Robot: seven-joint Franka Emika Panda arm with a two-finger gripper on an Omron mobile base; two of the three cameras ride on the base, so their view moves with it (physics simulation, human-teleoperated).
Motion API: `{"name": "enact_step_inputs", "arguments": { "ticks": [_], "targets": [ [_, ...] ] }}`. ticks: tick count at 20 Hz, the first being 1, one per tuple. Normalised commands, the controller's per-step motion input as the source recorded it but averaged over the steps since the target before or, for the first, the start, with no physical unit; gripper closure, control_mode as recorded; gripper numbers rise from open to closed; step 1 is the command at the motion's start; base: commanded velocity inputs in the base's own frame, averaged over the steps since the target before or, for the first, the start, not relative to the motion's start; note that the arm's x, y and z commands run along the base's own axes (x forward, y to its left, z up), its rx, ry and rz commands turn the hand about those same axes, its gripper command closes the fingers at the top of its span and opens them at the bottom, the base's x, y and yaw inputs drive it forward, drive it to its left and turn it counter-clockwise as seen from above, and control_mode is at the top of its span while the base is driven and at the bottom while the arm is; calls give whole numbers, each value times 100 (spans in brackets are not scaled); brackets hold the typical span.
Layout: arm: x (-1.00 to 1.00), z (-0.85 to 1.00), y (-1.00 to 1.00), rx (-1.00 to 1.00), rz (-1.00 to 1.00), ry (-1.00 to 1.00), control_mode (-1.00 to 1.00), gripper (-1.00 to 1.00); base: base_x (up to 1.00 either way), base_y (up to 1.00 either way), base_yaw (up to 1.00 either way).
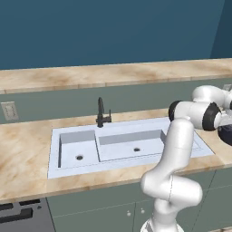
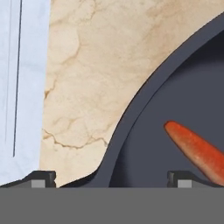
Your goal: Dump the carrot from the pot into the sink. Then turn on the water and wash the carrot. Then turn off the water and put the carrot back in the pot.
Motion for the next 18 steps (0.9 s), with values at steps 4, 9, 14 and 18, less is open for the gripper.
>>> {"name": "enact_step_inputs", "arguments": {
  "ticks": [4, 9, 14, 18],
  "targets": [
    [0, -42, 1, -2, 0, 0, -100, -100, 0, 0, 0],
    [0, -39, 7, -6, 0, 0, -100, 100, 0, 0, 0],
    [-7, -5, 31, -1, 0, 0, -100, 100, 0, 0, 0],
    [-30, 36, 78, 0, 0, 0, -100, 100, 0, 0, 0]
  ]
}}
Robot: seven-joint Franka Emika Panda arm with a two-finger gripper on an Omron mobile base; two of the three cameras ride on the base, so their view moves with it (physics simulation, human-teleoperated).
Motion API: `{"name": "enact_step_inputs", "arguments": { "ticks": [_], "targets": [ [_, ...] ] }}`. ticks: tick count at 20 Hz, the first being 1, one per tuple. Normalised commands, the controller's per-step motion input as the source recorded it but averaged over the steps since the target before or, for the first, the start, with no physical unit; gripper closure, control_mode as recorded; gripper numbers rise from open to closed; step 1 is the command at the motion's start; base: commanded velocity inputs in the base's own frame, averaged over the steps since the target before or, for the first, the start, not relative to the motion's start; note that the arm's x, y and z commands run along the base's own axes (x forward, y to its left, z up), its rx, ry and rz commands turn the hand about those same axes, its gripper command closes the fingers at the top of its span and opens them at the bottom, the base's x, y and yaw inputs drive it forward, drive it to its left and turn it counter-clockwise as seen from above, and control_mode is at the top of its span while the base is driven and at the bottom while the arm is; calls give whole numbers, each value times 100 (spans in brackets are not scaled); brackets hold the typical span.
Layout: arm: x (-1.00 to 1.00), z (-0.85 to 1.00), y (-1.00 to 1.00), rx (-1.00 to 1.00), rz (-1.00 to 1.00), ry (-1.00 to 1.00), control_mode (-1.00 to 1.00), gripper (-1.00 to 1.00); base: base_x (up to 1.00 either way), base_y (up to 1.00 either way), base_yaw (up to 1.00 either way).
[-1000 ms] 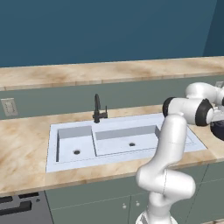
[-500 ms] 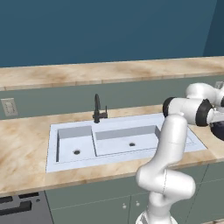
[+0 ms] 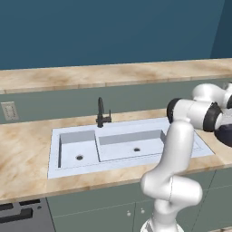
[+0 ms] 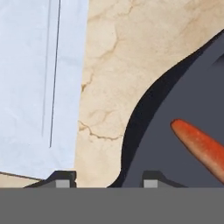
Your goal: Dump the carrot from the pot into the sink. Then turn on the water and wash the carrot. Then turn off the water and put the carrot back in the pot.
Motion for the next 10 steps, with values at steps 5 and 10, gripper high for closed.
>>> {"name": "enact_step_inputs", "arguments": {
  "ticks": [5, 10],
  "targets": [
    [-26, 92, 99, 0, 0, -2, -100, 100, 0, 0, 0],
    [-9, 96, 100, 0, 1, -5, -100, 100, 0, 0, 0]
  ]
}}
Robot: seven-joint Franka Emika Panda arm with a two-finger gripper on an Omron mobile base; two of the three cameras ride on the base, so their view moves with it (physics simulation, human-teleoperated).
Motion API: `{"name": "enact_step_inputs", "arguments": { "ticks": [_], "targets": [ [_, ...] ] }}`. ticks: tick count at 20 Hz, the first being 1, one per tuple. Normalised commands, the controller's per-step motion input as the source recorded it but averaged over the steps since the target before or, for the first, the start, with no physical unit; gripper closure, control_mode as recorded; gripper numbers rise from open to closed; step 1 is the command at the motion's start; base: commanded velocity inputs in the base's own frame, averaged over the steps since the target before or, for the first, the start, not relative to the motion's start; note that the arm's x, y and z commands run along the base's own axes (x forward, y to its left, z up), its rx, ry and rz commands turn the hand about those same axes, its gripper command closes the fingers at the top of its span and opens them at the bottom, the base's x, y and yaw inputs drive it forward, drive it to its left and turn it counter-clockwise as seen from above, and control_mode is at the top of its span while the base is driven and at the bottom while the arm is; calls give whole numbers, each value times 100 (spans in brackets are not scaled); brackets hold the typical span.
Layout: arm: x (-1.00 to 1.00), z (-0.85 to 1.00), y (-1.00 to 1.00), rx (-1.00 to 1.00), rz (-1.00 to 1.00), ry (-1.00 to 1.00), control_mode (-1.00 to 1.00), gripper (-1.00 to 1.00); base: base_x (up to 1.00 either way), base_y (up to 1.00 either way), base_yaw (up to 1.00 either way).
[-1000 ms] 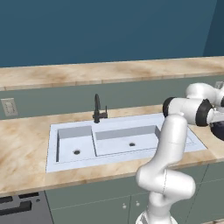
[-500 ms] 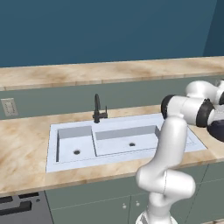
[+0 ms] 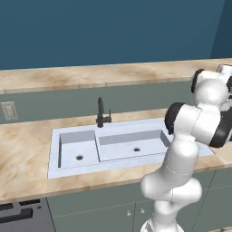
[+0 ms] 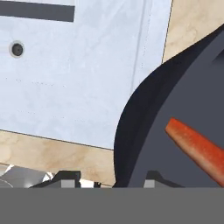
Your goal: Dump the carrot from the pot into the sink. Then turn on the water and wash the carrot. Then turn off the water and put the carrot back in the pot.
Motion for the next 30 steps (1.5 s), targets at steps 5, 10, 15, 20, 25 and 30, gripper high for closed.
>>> {"name": "enact_step_inputs", "arguments": {
  "ticks": [5, 10, 15, 20, 25, 30],
  "targets": [
    [-2, 73, 100, 0, 0, -7, -100, 100, 0, 0, 0],
    [0, 49, 100, 0, 2, -8, -100, 100, 0, 0, 0],
    [0, 38, 100, 3, 4, -9, -100, 100, 0, 0, 0],
    [13, 9, 87, 15, 3, -10, -100, 100, 0, 0, 0],
    [28, 0, 59, 26, 3, -7, -100, 100, 0, 0, 0],
    [37, 0, 48, 26, 4, -9, -100, 100, 0, 0, 0]
  ]
}}
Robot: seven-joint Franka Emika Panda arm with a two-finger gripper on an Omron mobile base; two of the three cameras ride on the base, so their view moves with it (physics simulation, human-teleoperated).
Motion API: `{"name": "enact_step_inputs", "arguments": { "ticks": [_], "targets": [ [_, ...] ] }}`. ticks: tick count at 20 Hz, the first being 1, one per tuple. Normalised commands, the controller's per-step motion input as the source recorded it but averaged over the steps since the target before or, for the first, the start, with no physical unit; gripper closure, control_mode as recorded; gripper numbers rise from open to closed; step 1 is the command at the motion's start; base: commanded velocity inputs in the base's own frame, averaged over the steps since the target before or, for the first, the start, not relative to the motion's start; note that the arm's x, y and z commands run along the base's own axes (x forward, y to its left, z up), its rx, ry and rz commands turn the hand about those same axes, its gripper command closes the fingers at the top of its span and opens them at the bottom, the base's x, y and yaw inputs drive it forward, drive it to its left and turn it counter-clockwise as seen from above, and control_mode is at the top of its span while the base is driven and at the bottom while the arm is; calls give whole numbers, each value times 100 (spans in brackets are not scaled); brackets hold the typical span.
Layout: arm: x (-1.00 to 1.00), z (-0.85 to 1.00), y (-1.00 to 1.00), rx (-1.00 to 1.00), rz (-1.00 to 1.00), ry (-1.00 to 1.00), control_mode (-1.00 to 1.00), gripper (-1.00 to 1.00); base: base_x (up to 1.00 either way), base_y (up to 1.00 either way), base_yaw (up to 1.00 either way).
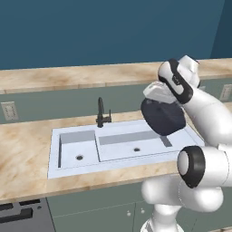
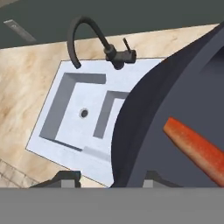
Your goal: Dump the carrot from the pot into the sink. Then turn on the water and wash the carrot. Then turn off the water and put the carrot back in the pot.
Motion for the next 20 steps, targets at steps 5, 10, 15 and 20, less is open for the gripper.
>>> {"name": "enact_step_inputs", "arguments": {
  "ticks": [5, 10, 15, 20],
  "targets": [
    [50, 8, 20, 22, 1, -8, -100, 100, 0, 0, 0],
    [54, 0, 1, 18, 0, -2, -100, 100, 0, 0, 0],
    [36, 0, 0, 20, 0, 0, -100, 100, 0, 0, 0],
    [22, 0, 0, 21, 1, -1, -100, 100, 0, 0, 0]
  ]
}}
